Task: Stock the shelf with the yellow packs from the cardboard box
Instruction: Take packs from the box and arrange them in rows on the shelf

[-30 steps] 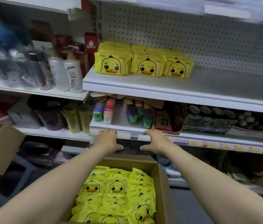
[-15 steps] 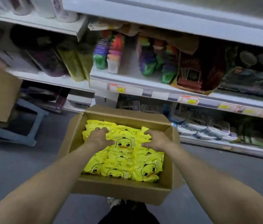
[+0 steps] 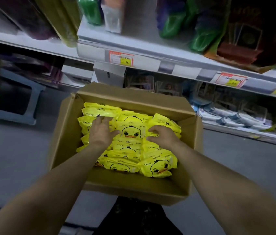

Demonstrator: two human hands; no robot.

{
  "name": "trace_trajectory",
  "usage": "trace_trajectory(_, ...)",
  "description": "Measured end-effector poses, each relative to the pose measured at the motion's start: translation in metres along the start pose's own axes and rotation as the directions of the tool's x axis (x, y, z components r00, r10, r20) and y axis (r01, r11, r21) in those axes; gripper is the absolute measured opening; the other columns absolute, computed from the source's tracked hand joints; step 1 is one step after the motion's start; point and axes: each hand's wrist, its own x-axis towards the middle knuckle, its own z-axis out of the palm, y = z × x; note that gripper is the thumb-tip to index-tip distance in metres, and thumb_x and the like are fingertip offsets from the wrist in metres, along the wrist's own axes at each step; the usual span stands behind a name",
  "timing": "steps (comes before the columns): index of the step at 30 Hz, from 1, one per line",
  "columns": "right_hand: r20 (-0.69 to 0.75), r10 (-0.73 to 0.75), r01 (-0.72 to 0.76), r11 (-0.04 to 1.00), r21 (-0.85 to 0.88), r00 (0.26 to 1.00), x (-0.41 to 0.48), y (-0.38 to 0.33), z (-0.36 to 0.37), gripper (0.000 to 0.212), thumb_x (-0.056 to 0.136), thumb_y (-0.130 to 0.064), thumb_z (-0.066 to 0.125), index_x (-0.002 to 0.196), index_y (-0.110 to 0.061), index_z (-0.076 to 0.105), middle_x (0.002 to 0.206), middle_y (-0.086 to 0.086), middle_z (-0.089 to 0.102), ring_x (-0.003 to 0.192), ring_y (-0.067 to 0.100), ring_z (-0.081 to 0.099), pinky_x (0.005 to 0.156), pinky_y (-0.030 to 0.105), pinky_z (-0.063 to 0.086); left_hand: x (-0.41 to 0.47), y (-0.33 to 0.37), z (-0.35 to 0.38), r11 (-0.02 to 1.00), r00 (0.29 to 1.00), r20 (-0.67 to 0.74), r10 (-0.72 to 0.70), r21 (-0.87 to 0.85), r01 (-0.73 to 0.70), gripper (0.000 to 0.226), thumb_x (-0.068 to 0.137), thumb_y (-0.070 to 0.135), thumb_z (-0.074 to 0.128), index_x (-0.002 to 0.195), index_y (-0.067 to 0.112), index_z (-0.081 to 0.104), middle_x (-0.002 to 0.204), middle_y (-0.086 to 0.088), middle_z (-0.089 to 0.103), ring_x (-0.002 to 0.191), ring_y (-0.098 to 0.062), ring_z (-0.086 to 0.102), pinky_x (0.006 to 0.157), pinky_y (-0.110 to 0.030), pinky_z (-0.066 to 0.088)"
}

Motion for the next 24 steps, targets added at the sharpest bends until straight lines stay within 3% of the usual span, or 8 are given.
trace_trajectory(4, -0.05, -0.092, 0.092, 0.996, -0.009, 0.995, 0.029, -0.024, 0.016, 0.048, 0.084, -0.04, 0.076, 0.128, -0.024, 0.063, 0.135, 0.002, 0.06, 0.13, 0.022, 0.049, 0.1, 0.033, 0.043, 0.015, -0.022, -0.004, 0.998, 0.995, -0.102, 0.001, 0.066, 0.006, 0.064, 0.082, 0.046, 0.073, 0.137, 0.022, 0.05, 0.138, -0.01, 0.045, 0.128, -0.03, 0.038, 0.104, -0.041, 0.036)
trace_trajectory(8, -0.056, -0.119, 0.109, 0.983, -0.146, 0.991, 0.05, -0.036, 0.028, 0.057, 0.085, -0.042, 0.074, 0.137, -0.025, 0.055, 0.141, 0.002, 0.053, 0.139, 0.025, 0.036, 0.108, 0.035, 0.036, 0.023, -0.038, -0.008, 0.992, 0.97, -0.241, 0.03, 0.124, 0.001, 0.058, 0.079, 0.044, 0.076, 0.128, 0.019, 0.054, 0.124, -0.012, 0.05, 0.114, -0.029, 0.044, 0.094, -0.042, 0.044)
trace_trajectory(15, -0.091, -0.096, 0.059, 0.936, -0.347, 0.991, 0.061, -0.046, 0.039, 0.068, 0.078, -0.052, 0.077, 0.136, -0.029, 0.049, 0.138, 0.001, 0.051, 0.134, 0.025, 0.04, 0.107, 0.038, 0.037, 0.025, -0.069, -0.005, 0.98, 0.985, -0.137, 0.109, 0.184, -0.082, 0.07, 0.081, 0.037, 0.075, 0.142, 0.026, 0.041, 0.149, -0.002, 0.036, 0.134, -0.026, 0.035, 0.108, -0.043, 0.036)
trace_trajectory(20, -0.053, -0.07, 0.036, 0.875, -0.483, 0.996, 0.065, -0.05, 0.044, 0.055, 0.08, -0.052, 0.075, 0.127, -0.03, 0.059, 0.131, 0.002, 0.051, 0.131, 0.024, 0.038, 0.103, 0.038, 0.033, 0.024, -0.069, -0.005, 0.919, 0.974, -0.133, 0.184, 0.376, -0.123, 0.068, 0.08, 0.025, 0.078, 0.14, 0.026, 0.045, 0.127, -0.009, 0.05, 0.114, -0.029, 0.043, 0.09, -0.043, 0.043)
trace_trajectory(22, -0.065, -0.066, 0.027, 0.881, -0.473, 0.996, 0.067, -0.051, 0.043, 0.045, 0.082, -0.048, 0.075, 0.121, -0.03, 0.064, 0.129, 0.002, 0.053, 0.129, 0.024, 0.039, 0.101, 0.037, 0.032, 0.022, -0.068, -0.009, 0.897, 0.976, -0.108, 0.19, 0.424, -0.128, 0.061, 0.082, 0.019, 0.075, 0.136, 0.028, 0.048, 0.123, -0.004, 0.056, 0.111, -0.027, 0.043, 0.089, -0.041, 0.04)
trace_trajectory(24, -0.052, -0.079, 0.048, 0.899, -0.435, 0.996, 0.065, -0.054, 0.041, 0.037, 0.084, -0.045, 0.073, 0.116, -0.026, 0.064, 0.124, 0.002, 0.058, 0.125, 0.024, 0.045, 0.097, 0.036, 0.035, 0.023, -0.07, -0.015, 0.899, 0.986, -0.038, 0.16, 0.419, -0.129, 0.048, 0.085, 0.026, 0.072, 0.129, 0.03, 0.054, 0.12, 0.001, 0.06, 0.113, -0.025, 0.043, 0.092, -0.039, 0.037)
